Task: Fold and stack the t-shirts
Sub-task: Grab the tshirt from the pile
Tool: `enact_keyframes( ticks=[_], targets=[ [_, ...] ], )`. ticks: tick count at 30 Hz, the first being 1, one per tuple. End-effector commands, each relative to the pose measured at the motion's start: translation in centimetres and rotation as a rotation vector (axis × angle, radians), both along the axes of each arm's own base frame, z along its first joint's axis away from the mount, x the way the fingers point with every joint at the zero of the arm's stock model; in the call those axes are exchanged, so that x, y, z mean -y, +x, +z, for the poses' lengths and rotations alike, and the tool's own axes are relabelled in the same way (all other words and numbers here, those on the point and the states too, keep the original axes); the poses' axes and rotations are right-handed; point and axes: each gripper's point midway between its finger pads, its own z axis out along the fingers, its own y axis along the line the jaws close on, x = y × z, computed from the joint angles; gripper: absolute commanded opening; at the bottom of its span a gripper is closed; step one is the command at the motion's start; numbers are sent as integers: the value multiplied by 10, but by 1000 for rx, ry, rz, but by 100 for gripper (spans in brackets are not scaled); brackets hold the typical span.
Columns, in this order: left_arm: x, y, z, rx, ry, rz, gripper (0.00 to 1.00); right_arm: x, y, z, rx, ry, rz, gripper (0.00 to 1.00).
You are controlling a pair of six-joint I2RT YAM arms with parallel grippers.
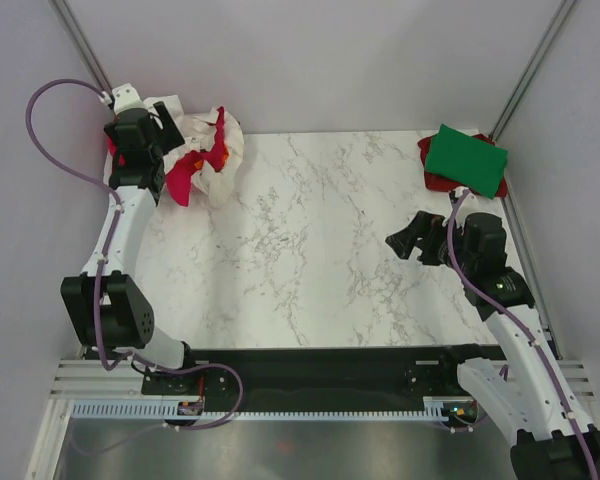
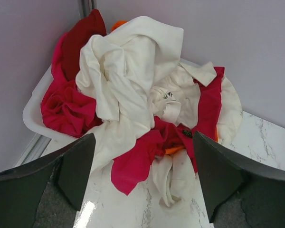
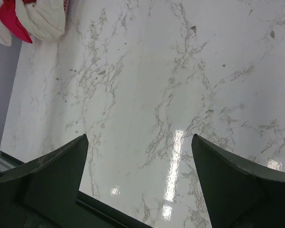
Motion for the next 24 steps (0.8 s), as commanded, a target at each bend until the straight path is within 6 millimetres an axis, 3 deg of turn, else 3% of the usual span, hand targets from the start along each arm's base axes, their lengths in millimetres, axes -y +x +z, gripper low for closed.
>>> enact_keyframes(
  ticks=[1,9,23,24],
  targets=[
    [-5,15,12,17,36,-12,91,-4,-2,-7,-3,-16,46,98],
    [-19,45,0,-3,11,-6,87,-9,-5,-20,-49,-12,85,98],
    [-31,83,-71,-157,8,46,76,-7,-5,-31,-75,-29,78,98],
    [-33,86,-80,-173,11,53,70,-7,-5,-31,-75,-29,75,98]
  ],
)
